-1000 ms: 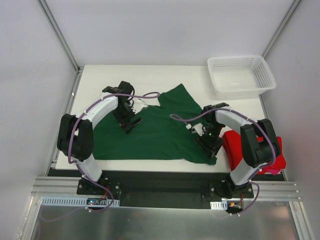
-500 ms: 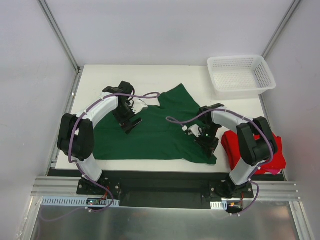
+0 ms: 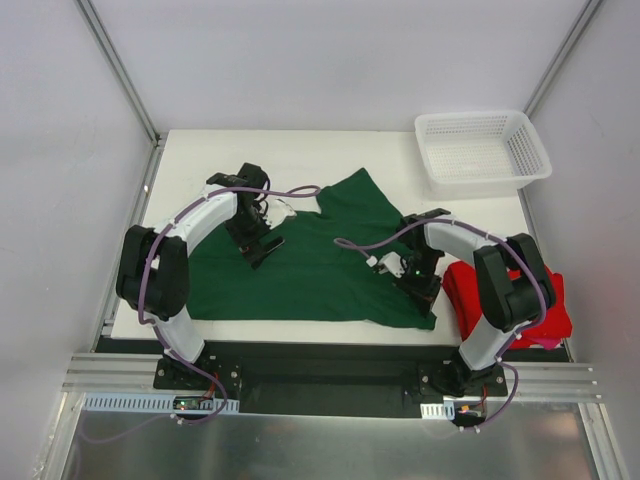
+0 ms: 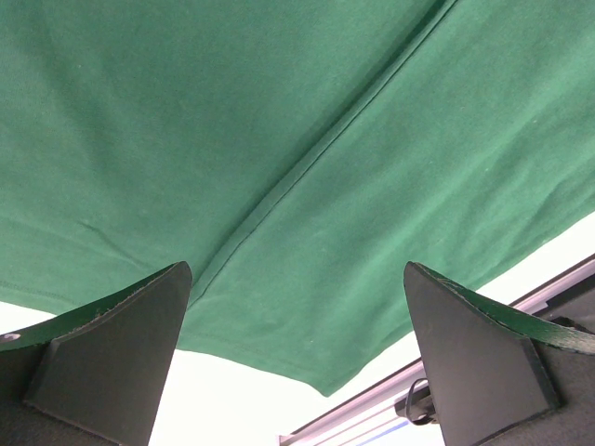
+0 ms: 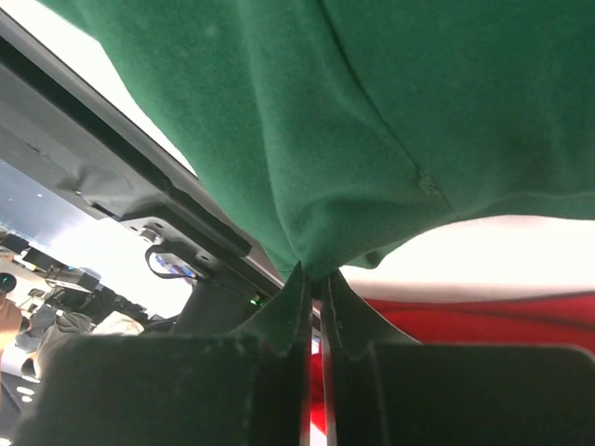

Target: Fold and stack the t-shirts

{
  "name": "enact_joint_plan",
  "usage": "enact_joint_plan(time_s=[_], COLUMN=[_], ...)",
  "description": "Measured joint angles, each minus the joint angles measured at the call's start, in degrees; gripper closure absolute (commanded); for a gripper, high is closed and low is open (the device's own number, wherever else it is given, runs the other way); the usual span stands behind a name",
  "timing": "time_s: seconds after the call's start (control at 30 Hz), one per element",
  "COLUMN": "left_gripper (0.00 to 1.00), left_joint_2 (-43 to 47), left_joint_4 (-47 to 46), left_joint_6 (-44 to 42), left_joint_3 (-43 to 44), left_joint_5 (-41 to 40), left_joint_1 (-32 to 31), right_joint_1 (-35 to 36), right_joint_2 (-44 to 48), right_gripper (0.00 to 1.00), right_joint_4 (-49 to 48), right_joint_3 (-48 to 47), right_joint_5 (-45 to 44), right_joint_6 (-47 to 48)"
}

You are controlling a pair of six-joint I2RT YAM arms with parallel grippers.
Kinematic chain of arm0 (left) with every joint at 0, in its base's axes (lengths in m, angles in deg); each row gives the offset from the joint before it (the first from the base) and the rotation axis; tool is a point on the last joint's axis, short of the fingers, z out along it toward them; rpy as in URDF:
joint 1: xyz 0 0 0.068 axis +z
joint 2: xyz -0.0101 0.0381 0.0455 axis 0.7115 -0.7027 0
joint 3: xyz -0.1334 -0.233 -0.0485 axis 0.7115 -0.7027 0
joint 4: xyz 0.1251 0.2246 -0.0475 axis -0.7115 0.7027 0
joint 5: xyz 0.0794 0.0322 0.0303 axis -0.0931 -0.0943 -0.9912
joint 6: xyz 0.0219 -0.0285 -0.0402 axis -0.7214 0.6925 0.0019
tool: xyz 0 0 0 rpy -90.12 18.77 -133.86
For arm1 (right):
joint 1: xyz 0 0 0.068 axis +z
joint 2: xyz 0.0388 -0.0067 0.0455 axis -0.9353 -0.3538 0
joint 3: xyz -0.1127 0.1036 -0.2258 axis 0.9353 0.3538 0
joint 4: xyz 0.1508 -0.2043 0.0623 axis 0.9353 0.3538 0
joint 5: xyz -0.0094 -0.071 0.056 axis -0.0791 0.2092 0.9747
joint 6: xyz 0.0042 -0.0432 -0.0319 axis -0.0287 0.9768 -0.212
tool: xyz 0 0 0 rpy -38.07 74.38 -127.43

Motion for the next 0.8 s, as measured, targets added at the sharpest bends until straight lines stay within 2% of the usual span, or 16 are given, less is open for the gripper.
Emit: enact_joint_plan(time_s=[0.4,0.43,0.47,0.5,0.53,0.57,0.6,0.8], left_gripper=[0.01,0.01,0.01,0.01,0.01,0.01,0.01,0.01], left_joint_2=[-0.72,-0.74,-0.74,-0.74,-0.76,-0.76,-0.76,-0.79], left_joint_4=[0.00,0.00,0.00,0.00,-0.02,0.00,-0.02,-0.02], left_joint_6=[0.02,0.02,0.02,0.02,0.02,0.02,0.02,0.02], left_joint_3=[0.07,0.07,0.09,0.13,0.20,0.28,0.35,0.39], left_joint_5=[0.00,0.00,0.00,0.00,0.00,0.00,0.00,0.00], left_joint_1=[0.00,0.00,0.00,0.00,0.00,0.00,0.00,0.00], right_joint_1=[-3.39,-3.50,-3.61,-3.69,-3.76,-3.80,-3.82,-4.13], right_joint_2=[0.00,0.00,0.00,0.00,0.00,0.00,0.00,1.01], right_gripper=[0.99,0.95,0.76,0.66,0.60,0.01,0.04,0.04], right_joint_4=[1.01,1.01,1.01,1.05,1.09,1.22,1.22,0.96], right_joint_3=[-1.90,-1.92,-1.99,-2.10,-2.25,-2.43,-2.45,-3.17], right_joint_5=[-4.07,-4.31,-4.63,-4.79,-4.87,-4.90,-5.07,-7.08], right_joint_6=[2.73,2.78,2.80,2.82,2.84,2.95,3.06,2.84])
